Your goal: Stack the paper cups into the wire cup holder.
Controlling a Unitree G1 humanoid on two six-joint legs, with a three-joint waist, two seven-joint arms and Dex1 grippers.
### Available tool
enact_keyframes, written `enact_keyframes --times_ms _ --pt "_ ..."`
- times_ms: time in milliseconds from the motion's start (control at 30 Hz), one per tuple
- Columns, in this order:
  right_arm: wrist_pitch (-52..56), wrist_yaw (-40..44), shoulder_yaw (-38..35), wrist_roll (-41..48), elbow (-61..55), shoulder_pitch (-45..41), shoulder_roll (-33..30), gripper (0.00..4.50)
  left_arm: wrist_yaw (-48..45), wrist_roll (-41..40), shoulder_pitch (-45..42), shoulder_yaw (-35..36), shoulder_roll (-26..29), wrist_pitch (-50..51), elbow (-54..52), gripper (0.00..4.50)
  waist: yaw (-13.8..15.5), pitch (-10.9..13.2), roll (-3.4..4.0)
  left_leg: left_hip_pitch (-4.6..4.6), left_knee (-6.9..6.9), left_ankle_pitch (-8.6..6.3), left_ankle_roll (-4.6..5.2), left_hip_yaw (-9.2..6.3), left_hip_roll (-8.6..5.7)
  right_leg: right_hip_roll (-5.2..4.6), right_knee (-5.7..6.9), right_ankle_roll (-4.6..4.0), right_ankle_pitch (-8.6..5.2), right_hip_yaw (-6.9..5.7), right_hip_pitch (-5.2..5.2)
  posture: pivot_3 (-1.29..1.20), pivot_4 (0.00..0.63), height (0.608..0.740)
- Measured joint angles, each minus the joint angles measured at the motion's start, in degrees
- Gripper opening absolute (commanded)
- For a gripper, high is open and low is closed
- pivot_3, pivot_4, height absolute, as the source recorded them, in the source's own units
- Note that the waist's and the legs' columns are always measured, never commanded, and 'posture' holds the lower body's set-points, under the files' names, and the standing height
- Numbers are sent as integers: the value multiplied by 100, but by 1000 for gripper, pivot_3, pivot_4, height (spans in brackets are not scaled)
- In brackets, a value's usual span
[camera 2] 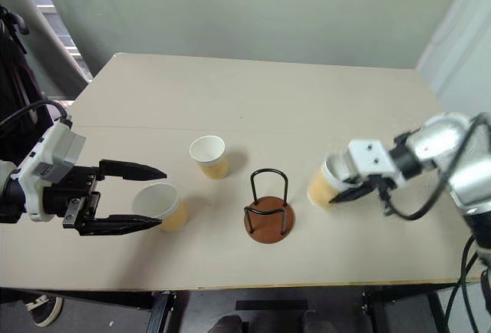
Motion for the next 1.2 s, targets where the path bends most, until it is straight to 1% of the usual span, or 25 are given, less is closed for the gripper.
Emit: enact_keyframes --times_ms 67,133,167,233,267,333,467,767,867,967,1067,1200 --pt "71 20 -43 327 -1 -493 40 26 0 24 -18 -5 0 -19 16 4500 -6 -1 -1 4 -2 0 0 0 2 2 1 -3 -2 0 1 0 150 740" --pt "155 33 -34 577 -19 -896 388 26 8 60 -41 -31 -1 -69 57 4500 -17 -1 -1 11 -3 0 0 1 5 6 4 -4 -3 2 0 0 150 740" --pt "168 21 26 614 -63 -1057 669 26 15 90 -62 -71 -3 -98 69 4500 -20 -1 -1 13 -4 0 0 0 8 10 5 -5 -3 3 1 0 150 740" --pt "73 -32 308 381 -48 -1216 1244 26 47 152 -80 -147 -20 -109 84 4500 -27 -1 -2 20 -4 0 1 -2 12 13 9 -6 -3 2 2 0 150 740" --pt "12 -48 488 233 -19 -1216 1435 26 57 153 -88 -171 -36 -110 79 4500 -24 -1 -1 15 -2 0 1 -4 12 12 10 -6 -3 1 -2 0 150 740" --pt "-110 -33 708 -8 128 -1199 1621 26 66 154 -85 -179 -52 -110 70 4500 6 0 0 -3 2 0 1 -11 9 5 10 -6 -3 -4 -10 0 150 740" --pt "-317 18 788 -175 187 -1191 1626 26 137 170 37 -133 -54 -102 23 4500 97 -1 -1 -16 0 -1 1 -13 2 -2 9 -5 -2 -5 -8 0 150 740" --pt "-629 39 1024 -195 194 -1068 1418 26 238 172 206 21 -62 -74 -108 4500 93 0 -1 -4 0 1 -1 -7 4 0 5 -6 -3 -4 -5 0 150 740" --pt "-744 39 1098 -252 198 -1044 1354 603 234 173 205 76 -57 -74 -108 4500 94 -1 -1 -3 2 1 -1 -7 4 0 8 -7 -3 -4 -4 0 150 740" --pt "-771 39 1201 -322 204 -980 1354 1577 196 174 205 96 -43 -74 -107 4500 93 -1 -1 -4 2 1 -2 -7 4 0 8 -7 -3 -4 -5 0 150 740" --pt "-767 39 1221 -369 204 -938 1363 2722 164 178 204 101 -17 -74 -102 4500 94 -1 -1 -5 2 1 -2 -6 3 0 8 -7 -3 -4 -5 0 150 740" --pt "-720 37 1220 -487 213 -933 1425 4143 159 178 196 101 -15 -74 -93 4500 93 -1 -1 -4 2 1 -2 -6 4 0 8 -7 -3 -4 -5 0 150 740"
